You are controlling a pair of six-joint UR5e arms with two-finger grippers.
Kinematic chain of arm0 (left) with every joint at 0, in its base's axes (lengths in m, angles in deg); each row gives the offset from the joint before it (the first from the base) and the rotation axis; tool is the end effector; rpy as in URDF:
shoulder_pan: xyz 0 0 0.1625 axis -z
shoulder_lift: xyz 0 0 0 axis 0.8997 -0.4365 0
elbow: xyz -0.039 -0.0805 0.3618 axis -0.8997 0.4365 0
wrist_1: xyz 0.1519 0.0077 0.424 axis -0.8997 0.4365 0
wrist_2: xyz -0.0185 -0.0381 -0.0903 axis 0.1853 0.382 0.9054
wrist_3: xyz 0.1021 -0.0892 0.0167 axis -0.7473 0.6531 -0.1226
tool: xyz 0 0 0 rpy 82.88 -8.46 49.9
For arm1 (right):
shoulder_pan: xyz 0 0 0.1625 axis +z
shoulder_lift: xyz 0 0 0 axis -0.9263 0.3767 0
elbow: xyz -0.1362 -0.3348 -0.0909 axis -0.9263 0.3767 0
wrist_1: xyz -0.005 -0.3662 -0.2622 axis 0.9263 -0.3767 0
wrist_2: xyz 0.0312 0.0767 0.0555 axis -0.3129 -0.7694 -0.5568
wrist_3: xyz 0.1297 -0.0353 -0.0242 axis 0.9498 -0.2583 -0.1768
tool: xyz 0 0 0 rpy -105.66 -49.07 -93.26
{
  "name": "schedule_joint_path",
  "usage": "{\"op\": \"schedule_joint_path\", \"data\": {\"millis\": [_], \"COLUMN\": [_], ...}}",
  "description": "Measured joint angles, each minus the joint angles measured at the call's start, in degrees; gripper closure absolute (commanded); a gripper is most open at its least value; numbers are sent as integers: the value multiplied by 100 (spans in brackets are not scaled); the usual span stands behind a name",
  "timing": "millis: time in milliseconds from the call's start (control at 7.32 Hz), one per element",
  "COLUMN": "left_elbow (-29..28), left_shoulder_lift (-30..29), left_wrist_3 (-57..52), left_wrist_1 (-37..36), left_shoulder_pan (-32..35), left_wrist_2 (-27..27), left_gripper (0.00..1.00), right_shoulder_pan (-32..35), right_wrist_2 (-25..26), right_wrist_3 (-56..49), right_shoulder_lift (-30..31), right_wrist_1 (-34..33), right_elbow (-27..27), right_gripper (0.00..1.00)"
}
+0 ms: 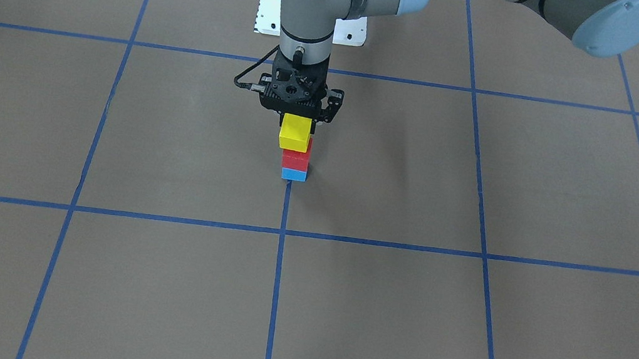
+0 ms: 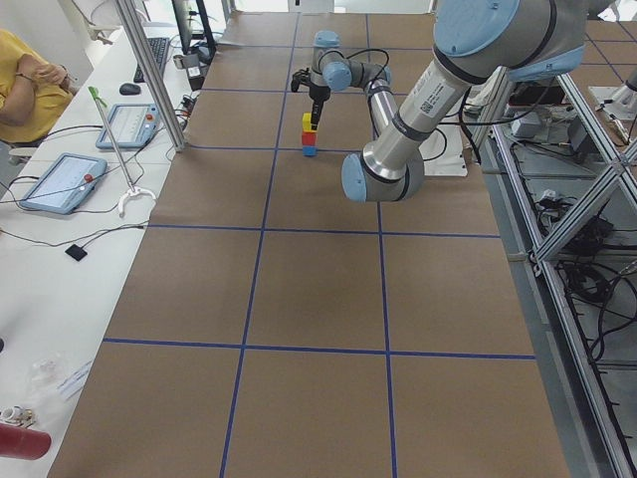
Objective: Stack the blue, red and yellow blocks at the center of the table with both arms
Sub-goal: 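Carry the yellow cube with the left gripper onto the red cube, then open the left gripper and lift it off the yellow cube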
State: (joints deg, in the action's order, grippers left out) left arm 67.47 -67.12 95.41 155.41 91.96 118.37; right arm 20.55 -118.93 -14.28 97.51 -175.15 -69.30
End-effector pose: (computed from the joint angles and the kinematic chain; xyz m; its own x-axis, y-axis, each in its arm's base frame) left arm 0.5822 -0.4272 0.0595 0.7065 0.1348 -0.6947 0.0086 0.9800 0.1989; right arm 0.0271 -0.5850 0.5458 0.7355 -0.2904 0.6121 0.1423 0.9495 0.2795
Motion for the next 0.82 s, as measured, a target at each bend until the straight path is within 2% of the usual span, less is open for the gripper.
{"op": "schedule_joint_path", "data": {"millis": [273, 410, 683, 820], "left_elbow": [6, 6, 1, 0], "left_shoulder_lift": [2, 7, 15, 20], "left_wrist_3": [-16, -15, -8, -5], "left_wrist_1": [4, 8, 17, 31], "left_shoulder_pan": [36, 49, 60, 61], "left_wrist_2": [3, 7, 10, 10], "left_gripper": [78, 71, 49, 44], "right_shoulder_pan": [0, 0, 0, 3], "right_wrist_2": [0, 0, 0, 0], "right_wrist_3": [0, 0, 0, 0], "right_shoulder_lift": [-6, -9, -10, -9], "right_wrist_1": [4, 4, 8, 8], "right_elbow": [0, 0, -1, -2], "right_gripper": [0, 0, 0, 0]}}
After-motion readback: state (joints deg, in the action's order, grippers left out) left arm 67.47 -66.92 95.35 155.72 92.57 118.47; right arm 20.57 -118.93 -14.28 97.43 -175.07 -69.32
